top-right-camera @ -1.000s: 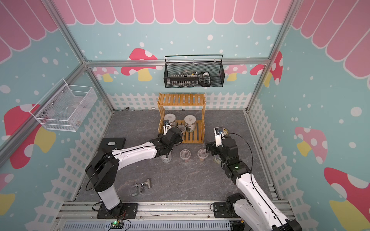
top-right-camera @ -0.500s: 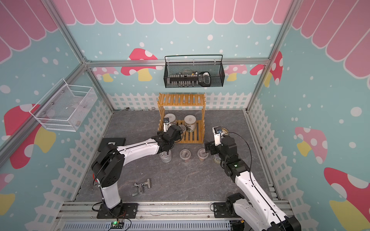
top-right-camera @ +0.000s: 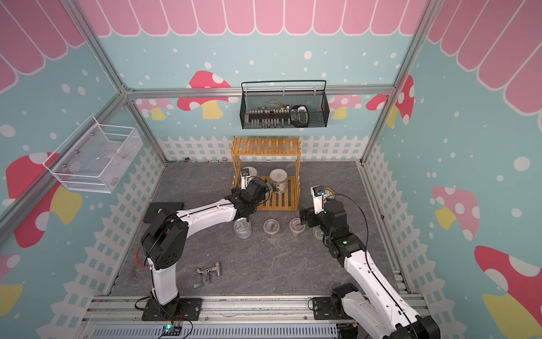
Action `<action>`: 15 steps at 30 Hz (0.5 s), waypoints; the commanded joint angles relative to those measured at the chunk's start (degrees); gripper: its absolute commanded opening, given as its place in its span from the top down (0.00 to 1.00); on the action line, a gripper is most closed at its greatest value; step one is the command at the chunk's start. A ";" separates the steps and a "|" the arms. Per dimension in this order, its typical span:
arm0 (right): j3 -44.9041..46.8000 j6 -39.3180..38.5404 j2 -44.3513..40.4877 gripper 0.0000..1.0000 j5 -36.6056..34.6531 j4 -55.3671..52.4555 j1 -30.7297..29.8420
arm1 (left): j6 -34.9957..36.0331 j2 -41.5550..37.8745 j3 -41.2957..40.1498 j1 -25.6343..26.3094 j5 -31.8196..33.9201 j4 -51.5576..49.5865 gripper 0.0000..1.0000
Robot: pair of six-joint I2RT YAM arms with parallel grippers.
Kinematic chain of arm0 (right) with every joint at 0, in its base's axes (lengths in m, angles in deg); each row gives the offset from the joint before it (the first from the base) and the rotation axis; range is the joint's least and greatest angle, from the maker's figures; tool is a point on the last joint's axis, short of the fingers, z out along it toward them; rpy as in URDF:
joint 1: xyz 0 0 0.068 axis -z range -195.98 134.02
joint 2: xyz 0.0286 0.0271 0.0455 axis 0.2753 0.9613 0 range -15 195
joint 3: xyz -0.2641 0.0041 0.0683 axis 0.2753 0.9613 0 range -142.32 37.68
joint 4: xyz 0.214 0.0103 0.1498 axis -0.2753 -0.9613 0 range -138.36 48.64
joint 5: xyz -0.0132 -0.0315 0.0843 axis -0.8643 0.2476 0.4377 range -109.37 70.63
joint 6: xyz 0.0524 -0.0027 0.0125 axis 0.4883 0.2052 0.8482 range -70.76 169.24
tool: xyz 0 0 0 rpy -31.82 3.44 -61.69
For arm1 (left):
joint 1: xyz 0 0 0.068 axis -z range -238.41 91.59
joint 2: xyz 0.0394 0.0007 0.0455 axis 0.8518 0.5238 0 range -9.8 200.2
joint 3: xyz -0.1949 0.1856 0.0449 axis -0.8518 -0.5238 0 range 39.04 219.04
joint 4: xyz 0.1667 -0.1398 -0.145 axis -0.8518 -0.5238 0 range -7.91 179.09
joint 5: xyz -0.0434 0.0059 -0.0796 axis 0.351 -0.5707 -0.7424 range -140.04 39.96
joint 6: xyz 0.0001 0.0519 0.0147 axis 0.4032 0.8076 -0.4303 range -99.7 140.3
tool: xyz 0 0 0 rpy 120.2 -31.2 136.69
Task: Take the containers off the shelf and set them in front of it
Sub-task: 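Pick up a container from the shelf.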
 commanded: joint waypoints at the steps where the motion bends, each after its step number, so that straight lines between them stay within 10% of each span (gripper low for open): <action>1: -0.94 -0.19 0.15 0.01 0.90 1.53 0.47 | 1.62 1.67 1.81 -0.71 1.43 -0.59 0.04; 15: -0.63 -0.01 0.31 0.01 1.61 2.04 0.55 | 4.29 2.11 3.15 -1.62 -0.44 -0.59 0.30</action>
